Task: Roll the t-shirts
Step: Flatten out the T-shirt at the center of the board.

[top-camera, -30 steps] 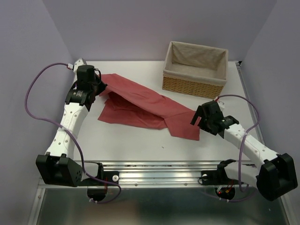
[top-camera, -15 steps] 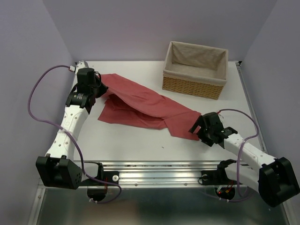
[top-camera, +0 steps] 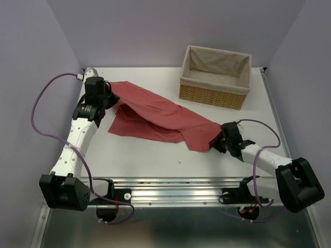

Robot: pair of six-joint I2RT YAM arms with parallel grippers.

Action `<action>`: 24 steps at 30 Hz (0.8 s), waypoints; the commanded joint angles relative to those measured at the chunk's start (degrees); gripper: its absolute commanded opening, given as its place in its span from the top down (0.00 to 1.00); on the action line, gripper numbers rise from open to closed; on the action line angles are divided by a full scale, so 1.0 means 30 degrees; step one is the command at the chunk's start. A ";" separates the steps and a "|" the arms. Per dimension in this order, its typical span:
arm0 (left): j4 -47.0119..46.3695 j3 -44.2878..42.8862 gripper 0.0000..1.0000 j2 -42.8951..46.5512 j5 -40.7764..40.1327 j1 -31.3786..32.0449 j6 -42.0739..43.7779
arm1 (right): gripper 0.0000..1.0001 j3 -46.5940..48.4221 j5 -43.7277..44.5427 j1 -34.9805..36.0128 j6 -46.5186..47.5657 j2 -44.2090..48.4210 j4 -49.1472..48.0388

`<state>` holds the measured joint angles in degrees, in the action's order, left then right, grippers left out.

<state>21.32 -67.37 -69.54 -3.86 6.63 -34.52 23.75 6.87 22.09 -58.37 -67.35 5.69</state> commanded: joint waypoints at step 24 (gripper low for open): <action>-0.0282 -0.3639 1.00 0.0271 0.0671 -0.0336 0.3040 | 0.99 0.8484 0.4034 -0.0067 0.6620 0.3966 0.3083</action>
<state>22.87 -71.16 -69.08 -3.20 6.24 -29.56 42.54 12.38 22.09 -45.71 -54.52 15.05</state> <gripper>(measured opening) 0.029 0.029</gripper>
